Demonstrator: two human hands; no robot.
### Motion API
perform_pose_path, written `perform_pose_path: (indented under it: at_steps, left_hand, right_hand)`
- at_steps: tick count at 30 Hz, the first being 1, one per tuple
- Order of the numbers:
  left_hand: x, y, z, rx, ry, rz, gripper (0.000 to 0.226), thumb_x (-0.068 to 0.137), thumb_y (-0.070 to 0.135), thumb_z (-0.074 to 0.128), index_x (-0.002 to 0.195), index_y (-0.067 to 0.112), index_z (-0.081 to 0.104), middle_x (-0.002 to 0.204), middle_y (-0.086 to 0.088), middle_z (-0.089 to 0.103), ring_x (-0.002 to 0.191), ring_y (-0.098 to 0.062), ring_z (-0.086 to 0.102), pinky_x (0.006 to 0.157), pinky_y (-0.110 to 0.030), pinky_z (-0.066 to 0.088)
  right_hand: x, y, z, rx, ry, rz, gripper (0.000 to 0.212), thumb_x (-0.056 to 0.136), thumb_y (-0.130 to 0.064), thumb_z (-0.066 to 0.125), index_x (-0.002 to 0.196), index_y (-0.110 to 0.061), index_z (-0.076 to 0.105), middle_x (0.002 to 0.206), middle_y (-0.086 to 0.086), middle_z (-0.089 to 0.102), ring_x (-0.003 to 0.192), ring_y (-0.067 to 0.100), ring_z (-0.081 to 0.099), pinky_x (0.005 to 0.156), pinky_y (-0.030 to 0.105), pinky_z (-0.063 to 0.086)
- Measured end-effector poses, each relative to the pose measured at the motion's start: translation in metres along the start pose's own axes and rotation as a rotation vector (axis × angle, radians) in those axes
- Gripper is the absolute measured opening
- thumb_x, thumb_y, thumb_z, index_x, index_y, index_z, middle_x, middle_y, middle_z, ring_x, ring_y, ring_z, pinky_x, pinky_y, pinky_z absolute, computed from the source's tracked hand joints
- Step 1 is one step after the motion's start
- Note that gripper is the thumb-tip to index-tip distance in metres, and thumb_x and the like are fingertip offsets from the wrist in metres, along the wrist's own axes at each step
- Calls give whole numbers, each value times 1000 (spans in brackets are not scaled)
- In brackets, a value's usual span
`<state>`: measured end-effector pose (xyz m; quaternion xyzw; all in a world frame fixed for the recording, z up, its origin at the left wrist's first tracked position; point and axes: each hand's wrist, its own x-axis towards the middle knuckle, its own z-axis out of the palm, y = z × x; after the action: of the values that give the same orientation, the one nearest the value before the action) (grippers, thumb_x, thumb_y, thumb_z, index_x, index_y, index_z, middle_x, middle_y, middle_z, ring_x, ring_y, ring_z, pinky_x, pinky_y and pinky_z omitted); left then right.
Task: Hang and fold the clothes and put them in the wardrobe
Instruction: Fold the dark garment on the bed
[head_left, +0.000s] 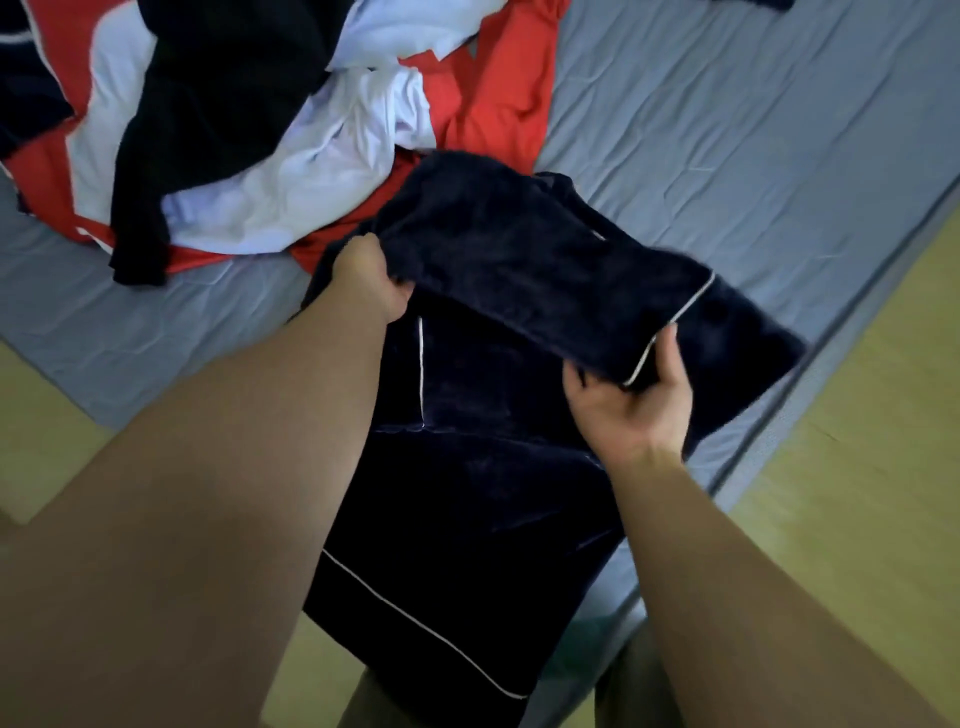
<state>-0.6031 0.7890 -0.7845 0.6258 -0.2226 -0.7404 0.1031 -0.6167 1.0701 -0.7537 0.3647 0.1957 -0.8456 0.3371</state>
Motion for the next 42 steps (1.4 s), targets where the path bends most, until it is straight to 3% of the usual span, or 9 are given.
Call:
perform_pose_path:
  at_steps: [5,10,19,22,28,32,35,39,42]
  left_hand:
    - [-18,-34,-10,214,-94,-43,23,92,27,69,114,19,68,109,-3,71,102,-23,67,81,-41,59]
    - [-27,-65,-36,437,16,-77,32,94,12,64,125,16,61,118,-4,68,104,-24,66,77,-47,53]
    - [-42,-77,-66,255,62,-40,27,107,21,46,130,20,58,120,-4,67,103,-23,68,82,-42,59]
    - [-47,-87,-79,320,41,-115,26,101,34,57,122,20,63,116,-4,70,104,-23,69,80,-41,59]
    - [-48,-104,-85,509,19,-90,37,90,9,67,126,19,61,124,-5,66,115,-25,63,87,-38,56]
    - [-45,-97,-81,563,-33,-33,43,82,-12,55,106,22,66,123,-8,66,116,-30,62,99,-45,53]
    - [-47,-92,-76,484,-30,-96,46,76,-16,47,113,5,63,126,-18,66,115,-35,64,98,-48,55]
    - [-51,-90,-78,423,-38,-169,50,71,-10,51,117,3,63,122,-16,68,109,-36,68,93,-50,57]
    - [-54,-102,-85,555,-13,-176,40,76,-9,52,112,7,61,119,-13,65,110,-31,66,96,-52,55]
  right_hand:
    - [-23,37,-57,-20,308,129,45,90,-49,65,124,-19,71,124,12,70,117,34,66,103,53,47]
    - [-49,66,-86,37,424,196,42,93,-46,64,122,-15,69,120,12,72,113,29,68,94,48,49]
    - [-93,90,-120,87,635,231,29,96,-15,61,125,-12,61,127,8,66,113,27,64,93,47,49]
    - [-88,82,-120,5,738,220,23,90,-24,72,109,-15,64,130,6,58,118,26,58,105,45,45]
    - [-76,53,-116,-250,895,150,29,86,-25,75,113,-22,67,115,3,64,107,22,61,101,38,49]
    - [-92,67,-131,-614,985,349,22,84,-4,57,103,-11,62,101,12,63,93,31,63,84,43,54]
    - [-96,84,-129,-857,1009,497,33,92,-12,57,125,-9,54,112,15,63,99,33,64,87,45,50]
    - [-77,81,-111,-1294,1375,112,57,84,-25,61,133,-7,38,137,20,42,122,41,48,106,49,38]
    - [-51,66,-82,-1444,1235,-246,35,85,-28,57,116,-17,47,128,13,48,116,39,52,101,47,37]
